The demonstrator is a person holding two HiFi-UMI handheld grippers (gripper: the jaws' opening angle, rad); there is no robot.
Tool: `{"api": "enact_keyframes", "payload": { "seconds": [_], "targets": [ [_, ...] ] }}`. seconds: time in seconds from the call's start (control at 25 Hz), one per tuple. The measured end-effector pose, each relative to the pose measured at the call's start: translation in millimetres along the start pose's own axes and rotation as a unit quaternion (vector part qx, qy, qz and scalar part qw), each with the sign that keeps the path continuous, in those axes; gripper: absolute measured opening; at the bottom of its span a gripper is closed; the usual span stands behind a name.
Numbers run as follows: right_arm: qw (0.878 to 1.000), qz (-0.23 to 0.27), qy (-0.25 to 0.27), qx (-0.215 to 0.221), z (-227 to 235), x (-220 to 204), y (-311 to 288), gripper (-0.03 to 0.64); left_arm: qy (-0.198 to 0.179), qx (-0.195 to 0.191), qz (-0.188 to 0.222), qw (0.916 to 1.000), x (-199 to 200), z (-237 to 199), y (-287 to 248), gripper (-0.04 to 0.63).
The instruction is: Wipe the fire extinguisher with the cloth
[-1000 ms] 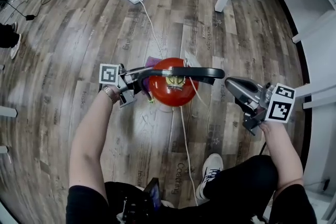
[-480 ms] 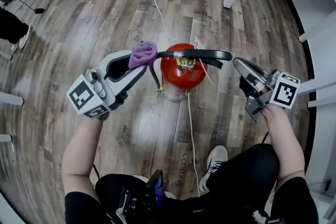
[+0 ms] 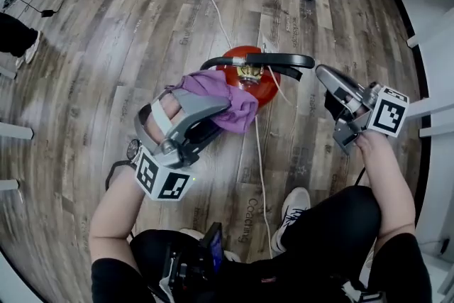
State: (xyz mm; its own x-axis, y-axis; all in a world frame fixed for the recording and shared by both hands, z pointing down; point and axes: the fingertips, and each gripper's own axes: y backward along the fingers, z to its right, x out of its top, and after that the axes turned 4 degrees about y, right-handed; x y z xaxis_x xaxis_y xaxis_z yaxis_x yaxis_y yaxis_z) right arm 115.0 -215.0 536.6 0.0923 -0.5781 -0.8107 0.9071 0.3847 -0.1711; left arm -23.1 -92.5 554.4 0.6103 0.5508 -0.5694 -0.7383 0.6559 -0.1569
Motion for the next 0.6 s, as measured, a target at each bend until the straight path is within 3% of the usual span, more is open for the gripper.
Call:
{"api": "enact_keyframes", "payload": {
  "seconds": [0.16,0.28,0.44,0.6],
  "targets": [
    [1.000,-0.001,-0.006,0.003,4,-2,-1,0.003,-0.043,0.021,-0.011,0.9988,-1,17,-1,0.117],
    [1.000,-0.007,-0.006,0.003,5,-5,-3,0.003,-0.064,-0.021,-0.031,0.9973,-7,56,-10,0.117],
    [1.000,-0.009,-0.004,0.012,4,-5,-8,0.003,-0.021,-0.087,-0.071,0.9935,-39,118,-31,0.115],
    [1.000,-0.012,-0.009,0.009,7,-8,-9,0.003,0.019,-0.151,-0.093,0.9840,-67,173,-50,0.115]
  ]
}}
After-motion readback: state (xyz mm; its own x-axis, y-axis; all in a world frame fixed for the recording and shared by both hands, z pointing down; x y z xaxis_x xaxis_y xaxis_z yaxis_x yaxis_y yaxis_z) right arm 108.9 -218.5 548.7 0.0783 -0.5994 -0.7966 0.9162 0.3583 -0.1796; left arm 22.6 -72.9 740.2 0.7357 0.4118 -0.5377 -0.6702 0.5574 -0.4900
